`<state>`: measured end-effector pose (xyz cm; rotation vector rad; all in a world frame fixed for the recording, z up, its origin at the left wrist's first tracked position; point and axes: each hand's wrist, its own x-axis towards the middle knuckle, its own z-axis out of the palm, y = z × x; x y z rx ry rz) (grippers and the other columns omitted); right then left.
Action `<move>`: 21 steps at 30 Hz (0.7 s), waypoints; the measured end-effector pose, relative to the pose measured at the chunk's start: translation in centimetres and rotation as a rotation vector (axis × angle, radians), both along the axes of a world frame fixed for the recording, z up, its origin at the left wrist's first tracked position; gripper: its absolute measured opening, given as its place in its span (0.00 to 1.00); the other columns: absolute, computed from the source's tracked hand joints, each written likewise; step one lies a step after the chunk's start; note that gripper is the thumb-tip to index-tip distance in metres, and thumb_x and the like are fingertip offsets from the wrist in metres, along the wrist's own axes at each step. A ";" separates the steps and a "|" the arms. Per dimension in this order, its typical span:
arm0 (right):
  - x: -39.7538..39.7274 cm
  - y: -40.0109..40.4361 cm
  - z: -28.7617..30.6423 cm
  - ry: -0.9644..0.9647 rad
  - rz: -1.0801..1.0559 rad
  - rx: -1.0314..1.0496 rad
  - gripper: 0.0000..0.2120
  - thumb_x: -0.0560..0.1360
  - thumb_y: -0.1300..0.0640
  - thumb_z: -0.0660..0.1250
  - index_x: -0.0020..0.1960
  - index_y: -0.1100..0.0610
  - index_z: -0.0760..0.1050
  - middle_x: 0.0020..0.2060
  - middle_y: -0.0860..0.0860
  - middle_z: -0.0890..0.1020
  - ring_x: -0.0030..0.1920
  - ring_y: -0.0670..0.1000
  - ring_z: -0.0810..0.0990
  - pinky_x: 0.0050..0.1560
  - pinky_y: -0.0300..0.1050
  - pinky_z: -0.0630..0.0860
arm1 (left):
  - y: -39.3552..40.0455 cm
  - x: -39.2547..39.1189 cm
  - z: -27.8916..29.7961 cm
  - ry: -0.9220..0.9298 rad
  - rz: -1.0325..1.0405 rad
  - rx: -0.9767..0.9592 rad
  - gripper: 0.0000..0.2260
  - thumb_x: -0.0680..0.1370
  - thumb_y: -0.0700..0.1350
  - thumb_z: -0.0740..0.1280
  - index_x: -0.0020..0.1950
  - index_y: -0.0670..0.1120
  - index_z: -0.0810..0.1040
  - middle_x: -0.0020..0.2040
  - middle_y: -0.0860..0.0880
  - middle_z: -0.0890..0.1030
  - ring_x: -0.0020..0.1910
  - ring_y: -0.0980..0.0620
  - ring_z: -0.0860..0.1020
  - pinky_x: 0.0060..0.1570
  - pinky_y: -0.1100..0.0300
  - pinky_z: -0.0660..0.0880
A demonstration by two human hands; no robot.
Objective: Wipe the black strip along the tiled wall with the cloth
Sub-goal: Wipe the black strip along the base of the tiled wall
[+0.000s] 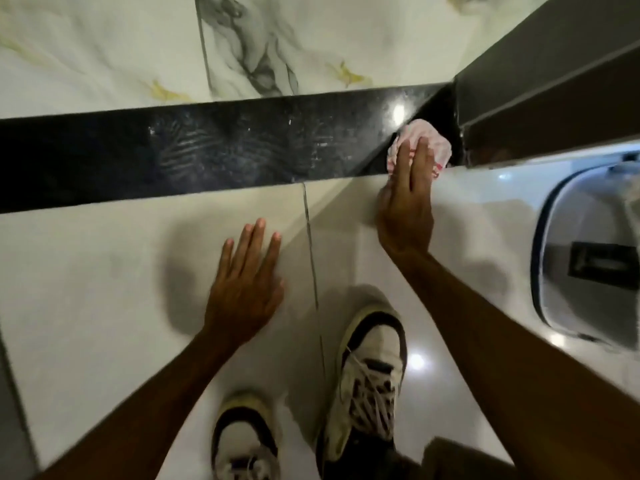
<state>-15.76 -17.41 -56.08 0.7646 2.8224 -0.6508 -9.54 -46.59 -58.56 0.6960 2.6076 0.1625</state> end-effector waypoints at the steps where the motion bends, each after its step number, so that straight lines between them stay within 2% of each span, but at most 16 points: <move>1: -1.1 -0.1 -0.9 0.037 0.015 0.046 0.27 0.89 0.62 0.54 0.87 0.62 0.52 0.87 0.60 0.52 0.88 0.59 0.50 0.89 0.54 0.53 | -0.2 0.1 -0.9 0.052 0.004 0.033 0.34 0.86 0.59 0.57 0.89 0.45 0.56 0.89 0.37 0.54 0.88 0.36 0.54 0.85 0.33 0.57; 3: -3.4 -1.0 -2.1 0.106 0.014 0.114 0.26 0.90 0.58 0.51 0.86 0.63 0.52 0.87 0.62 0.53 0.88 0.61 0.50 0.90 0.56 0.47 | -0.6 0.3 -2.3 0.127 0.001 0.084 0.34 0.86 0.59 0.57 0.89 0.46 0.57 0.89 0.38 0.55 0.89 0.37 0.54 0.87 0.35 0.54; 4: -4.9 -1.7 -2.5 0.144 -0.014 0.131 0.27 0.90 0.56 0.50 0.86 0.63 0.52 0.87 0.62 0.53 0.88 0.62 0.50 0.90 0.58 0.47 | -0.9 0.4 -2.7 0.148 -0.009 0.099 0.33 0.85 0.59 0.56 0.89 0.47 0.56 0.89 0.39 0.55 0.89 0.38 0.53 0.88 0.37 0.50; 7: -8.5 -4.7 -3.2 0.249 -0.065 0.101 0.30 0.88 0.49 0.46 0.87 0.60 0.55 0.87 0.61 0.55 0.88 0.62 0.51 0.89 0.63 0.52 | -1.3 0.5 -3.5 0.159 -0.021 0.106 0.34 0.84 0.57 0.57 0.89 0.48 0.55 0.90 0.42 0.52 0.90 0.40 0.52 0.89 0.41 0.43; 9: -8.4 -6.5 -3.0 0.298 0.052 0.050 0.30 0.88 0.49 0.46 0.86 0.61 0.57 0.87 0.60 0.57 0.88 0.61 0.52 0.88 0.64 0.55 | -1.5 0.6 -3.2 0.145 -0.020 0.114 0.34 0.84 0.56 0.58 0.89 0.49 0.56 0.90 0.43 0.53 0.89 0.41 0.52 0.89 0.41 0.44; 12: -3.1 -7.3 -2.5 0.298 0.225 0.077 0.26 0.87 0.61 0.58 0.85 0.60 0.62 0.85 0.60 0.62 0.87 0.60 0.58 0.82 0.65 0.68 | -1.5 0.4 -2.0 0.108 -0.034 0.110 0.34 0.84 0.56 0.58 0.89 0.50 0.56 0.90 0.44 0.53 0.89 0.41 0.54 0.87 0.36 0.51; 14: 1.0 -6.0 -2.5 0.263 0.220 0.176 0.26 0.85 0.63 0.64 0.82 0.59 0.68 0.82 0.61 0.68 0.83 0.61 0.67 0.76 0.63 0.76 | -1.1 0.3 -1.5 0.086 -0.005 0.091 0.33 0.84 0.55 0.59 0.89 0.50 0.57 0.90 0.43 0.55 0.89 0.40 0.56 0.85 0.32 0.57; 15: 2.2 -5.1 -2.4 0.252 0.177 0.209 0.25 0.84 0.63 0.66 0.81 0.59 0.70 0.81 0.62 0.70 0.81 0.62 0.70 0.75 0.63 0.77 | -0.8 0.2 -1.4 0.089 0.009 0.091 0.33 0.84 0.55 0.59 0.88 0.49 0.58 0.89 0.42 0.57 0.88 0.39 0.58 0.84 0.32 0.58; 18: 0.9 -2.1 -3.0 0.235 -0.006 0.295 0.28 0.83 0.63 0.64 0.82 0.63 0.67 0.82 0.66 0.67 0.83 0.66 0.66 0.82 0.64 0.69 | -0.6 0.1 -2.0 0.146 0.053 0.098 0.31 0.84 0.54 0.58 0.87 0.48 0.62 0.88 0.40 0.60 0.87 0.37 0.60 0.84 0.31 0.59; 21: -4.9 -0.2 -4.1 0.198 -0.093 0.318 0.29 0.88 0.55 0.54 0.86 0.64 0.56 0.85 0.65 0.58 0.87 0.65 0.55 0.87 0.64 0.58 | -0.5 0.2 -2.4 0.197 0.077 0.117 0.32 0.83 0.54 0.58 0.87 0.47 0.62 0.88 0.38 0.60 0.87 0.37 0.60 0.85 0.33 0.56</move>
